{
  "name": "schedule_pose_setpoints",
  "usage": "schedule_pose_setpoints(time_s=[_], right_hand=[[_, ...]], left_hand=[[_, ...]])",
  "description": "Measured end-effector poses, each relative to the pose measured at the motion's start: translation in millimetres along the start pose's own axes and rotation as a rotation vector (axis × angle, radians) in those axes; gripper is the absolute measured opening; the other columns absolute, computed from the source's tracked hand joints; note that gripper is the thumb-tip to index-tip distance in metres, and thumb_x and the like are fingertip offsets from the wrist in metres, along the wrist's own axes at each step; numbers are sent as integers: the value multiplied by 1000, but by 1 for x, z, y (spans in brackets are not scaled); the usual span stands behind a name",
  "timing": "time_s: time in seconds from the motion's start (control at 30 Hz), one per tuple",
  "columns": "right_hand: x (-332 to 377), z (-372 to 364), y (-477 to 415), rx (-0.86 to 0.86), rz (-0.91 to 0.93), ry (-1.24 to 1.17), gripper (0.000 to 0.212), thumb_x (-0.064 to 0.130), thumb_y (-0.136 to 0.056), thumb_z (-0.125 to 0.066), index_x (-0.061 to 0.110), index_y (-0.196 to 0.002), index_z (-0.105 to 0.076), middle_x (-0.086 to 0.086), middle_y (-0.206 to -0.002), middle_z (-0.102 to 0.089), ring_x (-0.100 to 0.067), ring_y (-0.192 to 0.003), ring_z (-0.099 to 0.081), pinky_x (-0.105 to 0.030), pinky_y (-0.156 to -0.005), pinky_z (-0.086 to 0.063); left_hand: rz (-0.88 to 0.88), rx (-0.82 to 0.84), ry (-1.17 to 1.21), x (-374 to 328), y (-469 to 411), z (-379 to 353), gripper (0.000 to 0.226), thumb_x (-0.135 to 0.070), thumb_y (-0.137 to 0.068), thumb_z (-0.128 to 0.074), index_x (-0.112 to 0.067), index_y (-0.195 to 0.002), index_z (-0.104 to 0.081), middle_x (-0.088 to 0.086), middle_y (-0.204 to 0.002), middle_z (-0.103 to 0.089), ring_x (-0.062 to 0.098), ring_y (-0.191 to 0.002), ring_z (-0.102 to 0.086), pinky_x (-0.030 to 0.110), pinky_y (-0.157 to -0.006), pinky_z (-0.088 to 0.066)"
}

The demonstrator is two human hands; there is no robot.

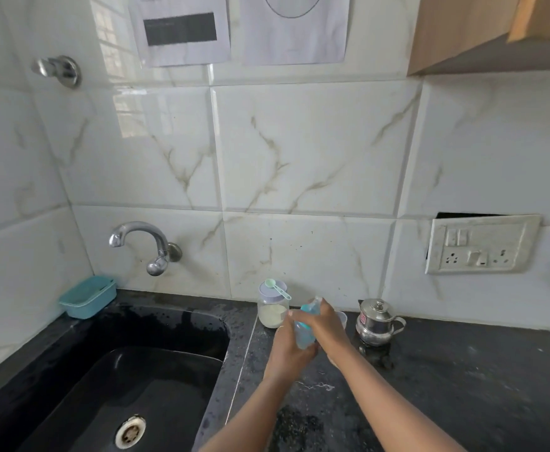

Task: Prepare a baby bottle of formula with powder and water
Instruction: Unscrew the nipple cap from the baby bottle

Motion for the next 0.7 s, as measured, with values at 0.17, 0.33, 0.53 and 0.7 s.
schedule_pose_setpoints(time_s=[0.17, 0.33, 0.53, 0.7], right_hand=[[17, -1, 16, -182, 95, 67, 13, 17, -75, -72, 10, -83, -64, -4, -77, -65, -21, -77, -61, -26, -67, -45], [13, 7, 23, -142, 95, -93, 9, 9, -71, -76, 12, -68, -67, -6, -75, -71, -21, -75, -67, -29, -66, -52], [17, 21, 25, 336, 195, -106, 9, -3, -58, -65, 5, -62, -63, -11, -80, -73, -21, -102, -68, -30, -82, -54], [17, 31, 25, 909, -5, -50, 18, -5, -59, -55, 13, -57, -62, -8, -117, -67, -22, -122, -55, -32, -92, -49]], left_hand=[[24, -62, 47, -19, 15, -2, 45, -22, -65, -72, -31, -104, -51, -11, -89, -66, 0, -83, -63, 20, -69, -53], [36, 44, 29, -26, 20, 5, 45, -24, -48, -69, -32, -90, -55, -15, -78, -64, 1, -74, -61, 16, -65, -48], [136, 408, 231, -25, 20, 20, 51, 7, -44, -59, -21, -86, -54, 4, -82, -56, 18, -81, -53, 26, -70, -44], [258, 886, 188, -17, 28, 25, 41, 11, -52, -55, -16, -84, -57, 1, -86, -60, 17, -88, -56, 30, -80, -45]])
Point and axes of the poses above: each hand's wrist, its own y-axis away from the middle knuckle, its own z-axis out of the back of the hand, x = y × z, the point moved 1 cm from there along -y, towards the middle knuckle
